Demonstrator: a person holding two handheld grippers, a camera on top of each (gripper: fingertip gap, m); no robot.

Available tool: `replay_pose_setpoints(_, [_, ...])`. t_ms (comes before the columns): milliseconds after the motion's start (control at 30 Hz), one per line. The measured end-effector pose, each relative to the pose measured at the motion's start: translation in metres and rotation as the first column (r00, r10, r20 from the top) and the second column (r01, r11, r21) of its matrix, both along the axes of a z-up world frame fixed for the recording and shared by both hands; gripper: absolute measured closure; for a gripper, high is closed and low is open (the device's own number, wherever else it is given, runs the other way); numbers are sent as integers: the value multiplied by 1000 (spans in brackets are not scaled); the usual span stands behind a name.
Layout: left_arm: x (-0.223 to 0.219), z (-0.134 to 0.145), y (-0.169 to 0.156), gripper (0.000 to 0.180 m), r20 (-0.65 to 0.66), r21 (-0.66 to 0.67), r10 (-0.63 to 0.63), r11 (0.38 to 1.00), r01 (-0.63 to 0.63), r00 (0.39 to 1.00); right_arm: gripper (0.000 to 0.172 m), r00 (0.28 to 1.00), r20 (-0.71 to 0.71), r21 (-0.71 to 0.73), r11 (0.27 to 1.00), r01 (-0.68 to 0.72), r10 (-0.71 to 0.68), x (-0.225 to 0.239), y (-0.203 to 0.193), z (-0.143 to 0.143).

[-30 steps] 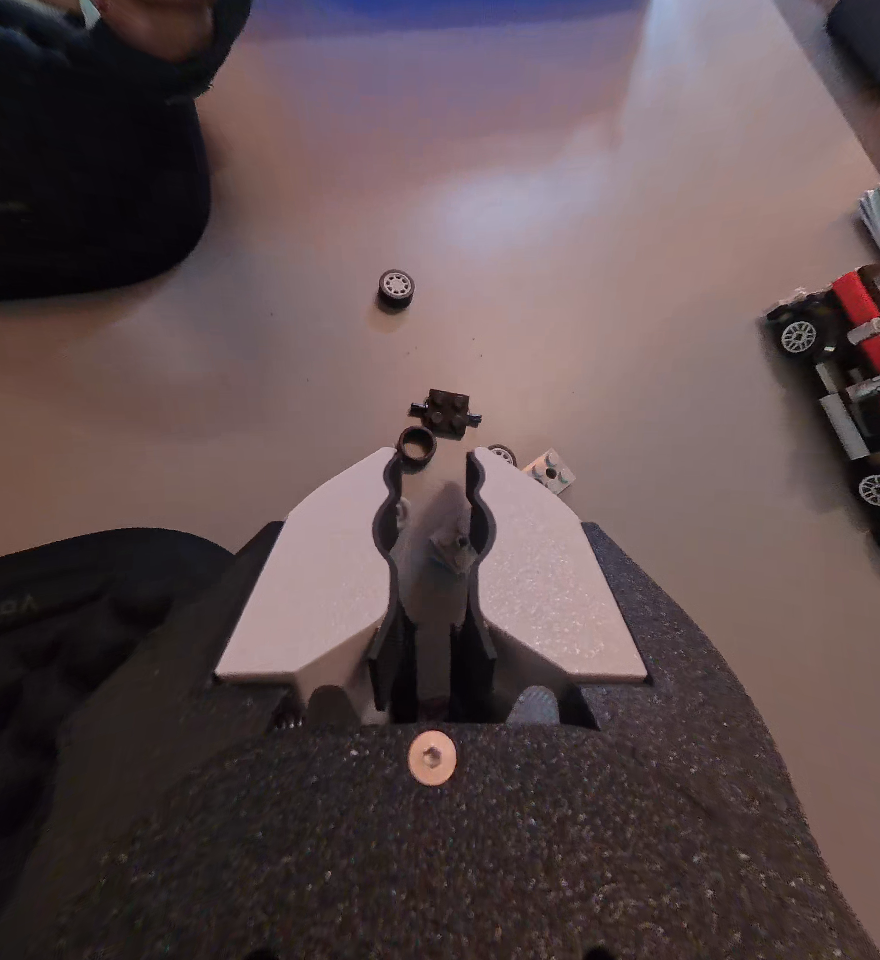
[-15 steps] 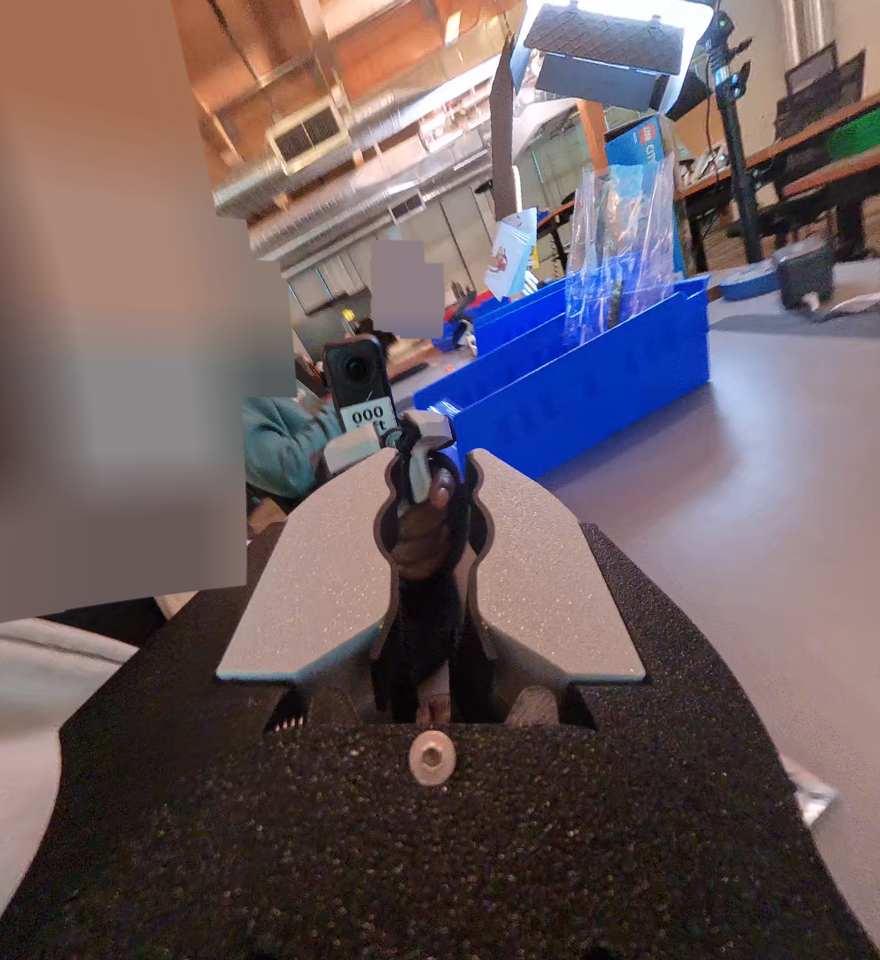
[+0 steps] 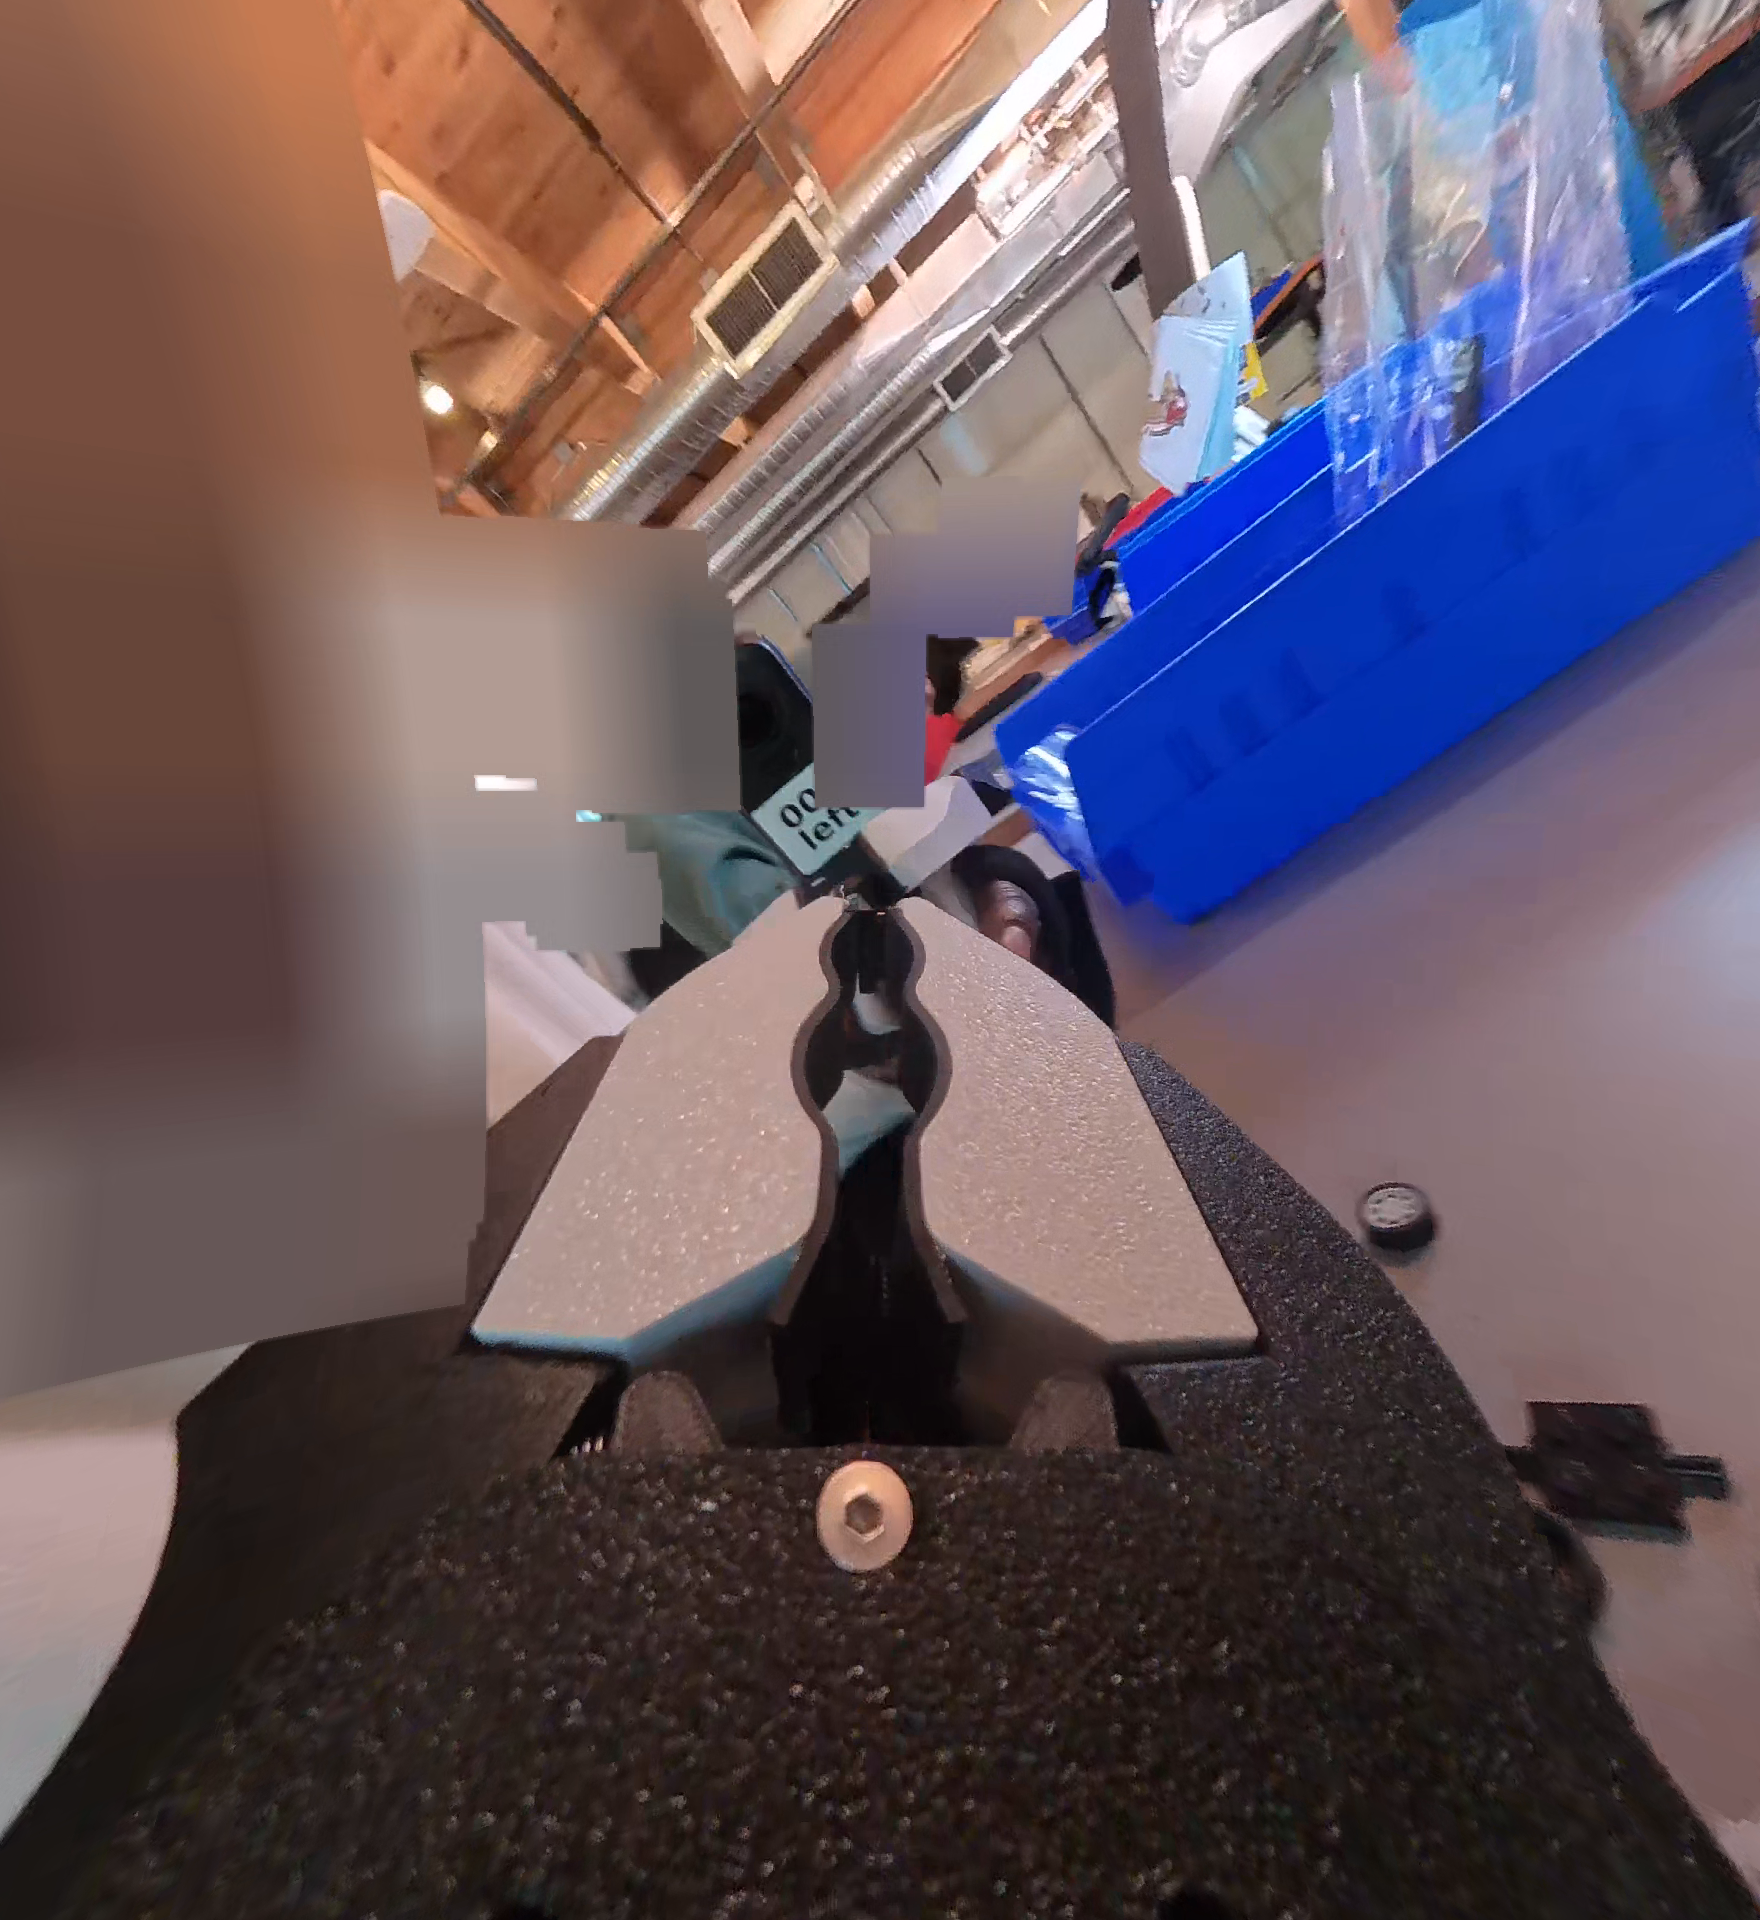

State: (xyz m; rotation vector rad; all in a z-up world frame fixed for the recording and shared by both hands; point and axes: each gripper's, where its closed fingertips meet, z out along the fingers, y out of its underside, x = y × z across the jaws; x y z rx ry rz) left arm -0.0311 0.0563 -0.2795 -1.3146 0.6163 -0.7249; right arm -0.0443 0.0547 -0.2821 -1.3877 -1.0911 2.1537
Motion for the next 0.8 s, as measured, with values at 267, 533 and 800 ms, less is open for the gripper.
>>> replay_pose_setpoints(267, [0, -12, 5, 153, 11, -157, -52, 986, 54, 999, 167, 994, -9, 420, 902, 104, -110, 12, 5, 6])
replay_pose_setpoints(533, [8, -16, -1, 166, -20, -169, -126, 978, 121, 992, 167, 995, 41, 543, 838, 56, -94, 14, 3, -3])
replay_pose_setpoints(800, [5, -15, -1, 166, -8, -172, -122, 978, 119, 993, 167, 995, 46, 554, 831, 52, -94, 12, 2, -10])
